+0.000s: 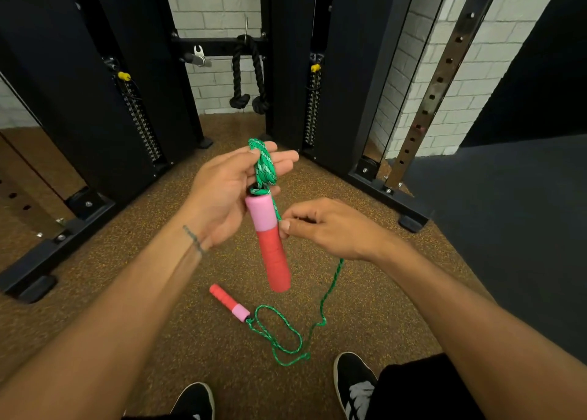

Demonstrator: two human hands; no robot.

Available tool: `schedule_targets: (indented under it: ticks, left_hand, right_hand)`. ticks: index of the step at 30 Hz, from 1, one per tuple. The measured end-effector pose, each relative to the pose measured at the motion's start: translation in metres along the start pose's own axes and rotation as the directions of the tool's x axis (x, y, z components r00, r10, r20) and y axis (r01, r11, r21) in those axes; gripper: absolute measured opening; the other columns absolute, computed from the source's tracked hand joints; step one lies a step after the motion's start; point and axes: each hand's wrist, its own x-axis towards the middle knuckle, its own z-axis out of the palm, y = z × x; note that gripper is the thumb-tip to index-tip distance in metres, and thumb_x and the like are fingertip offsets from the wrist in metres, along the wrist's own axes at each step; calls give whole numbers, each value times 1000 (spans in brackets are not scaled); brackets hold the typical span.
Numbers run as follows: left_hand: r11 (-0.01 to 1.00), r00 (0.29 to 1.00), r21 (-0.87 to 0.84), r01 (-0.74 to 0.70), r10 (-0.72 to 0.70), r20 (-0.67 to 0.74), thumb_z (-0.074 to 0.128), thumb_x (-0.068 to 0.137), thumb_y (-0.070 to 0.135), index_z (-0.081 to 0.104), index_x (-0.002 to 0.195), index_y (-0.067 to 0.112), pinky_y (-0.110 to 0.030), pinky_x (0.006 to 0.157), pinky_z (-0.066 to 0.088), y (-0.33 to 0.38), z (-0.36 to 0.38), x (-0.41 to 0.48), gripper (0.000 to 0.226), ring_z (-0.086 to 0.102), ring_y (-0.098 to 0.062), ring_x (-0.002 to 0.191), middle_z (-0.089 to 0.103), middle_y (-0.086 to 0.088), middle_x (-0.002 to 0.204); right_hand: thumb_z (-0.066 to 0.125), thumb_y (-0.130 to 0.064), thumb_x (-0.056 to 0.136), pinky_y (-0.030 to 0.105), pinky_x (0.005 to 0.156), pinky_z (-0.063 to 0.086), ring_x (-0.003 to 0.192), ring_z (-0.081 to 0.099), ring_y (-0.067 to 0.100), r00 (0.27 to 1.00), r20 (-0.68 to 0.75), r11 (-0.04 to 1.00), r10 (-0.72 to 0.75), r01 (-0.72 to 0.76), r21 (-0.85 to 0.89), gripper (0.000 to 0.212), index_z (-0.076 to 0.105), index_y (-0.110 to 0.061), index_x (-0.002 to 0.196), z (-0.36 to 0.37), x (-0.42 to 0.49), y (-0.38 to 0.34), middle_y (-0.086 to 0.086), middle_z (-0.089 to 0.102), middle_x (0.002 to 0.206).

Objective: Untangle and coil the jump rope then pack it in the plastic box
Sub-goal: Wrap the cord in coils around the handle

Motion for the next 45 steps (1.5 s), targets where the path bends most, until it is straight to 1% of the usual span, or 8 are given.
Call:
schedule_targets:
  ticks: [5,13,16,22,27,33,38,45]
  left_hand:
    - [985,999,170,-22,28,-29,40,104,14,55,129,5,-22,72,55,-11,-1,2,30,74,-14,95,78,-8,101]
    - [975,999,217,-51,49,13,42,104,16,57,129,10,-23,75,56,-4,-6,4,30,74,-11,91,78,-5,102]
    - [954,997,299,-4,-20,77,44,103,16,56,132,13,-25,84,56,-9,-10,4,31,73,-12,97,77,-5,105]
    - [888,944,460,25,-172,282,40,102,5,60,123,1,-20,79,56,-21,9,-8,29,74,-13,88,75,-15,103]
    - [929,879,345,136,-274,390,36,103,11,61,124,9,-32,88,56,-16,18,-19,33,74,-21,88,74,-23,105]
    - [968,802,132,215,-252,542,50,90,21,70,119,10,-35,89,56,-11,14,-23,37,74,-21,86,73,-26,107]
    - [993,907,58,103,-118,405,42,97,19,64,126,13,-28,79,56,-7,13,-17,37,74,-16,90,74,-17,112]
    - [959,985,283,-31,-18,171,37,105,19,60,127,19,-29,90,51,-7,-5,-2,32,72,-17,103,77,-8,108]
  right_hand:
    - [54,-37,98,39,64,39,65,48,12,992,14,984,-127,124,124,23,70,-26,87,-4,-4,-12,4,62,75]
    - [57,-29,96,29,64,40,62,50,3,998,-66,991,0,8,131,21,71,-26,81,-16,-6,6,-34,61,67]
    - [60,-42,92,37,71,47,70,59,11,998,-55,980,-17,28,199,19,72,-30,85,-10,-5,8,-14,69,78]
    - [64,-22,95,14,62,41,60,54,-3,980,-179,872,-89,163,461,22,65,0,92,-24,-8,6,-6,64,71]
    - [64,-24,92,13,58,39,60,52,2,945,-328,811,-3,194,551,16,60,-11,84,-36,-7,14,-9,57,70]
    - [54,-32,99,34,61,38,65,45,22,978,-193,774,80,60,630,22,67,-24,82,-24,-1,25,4,58,73]
    - [47,-24,103,28,58,37,63,45,15,985,103,834,141,-174,524,25,67,-20,89,-6,0,26,0,55,70]
    - [49,-35,102,22,53,30,54,37,4,993,111,878,48,-95,469,30,67,-23,81,-3,-1,3,-12,45,59]
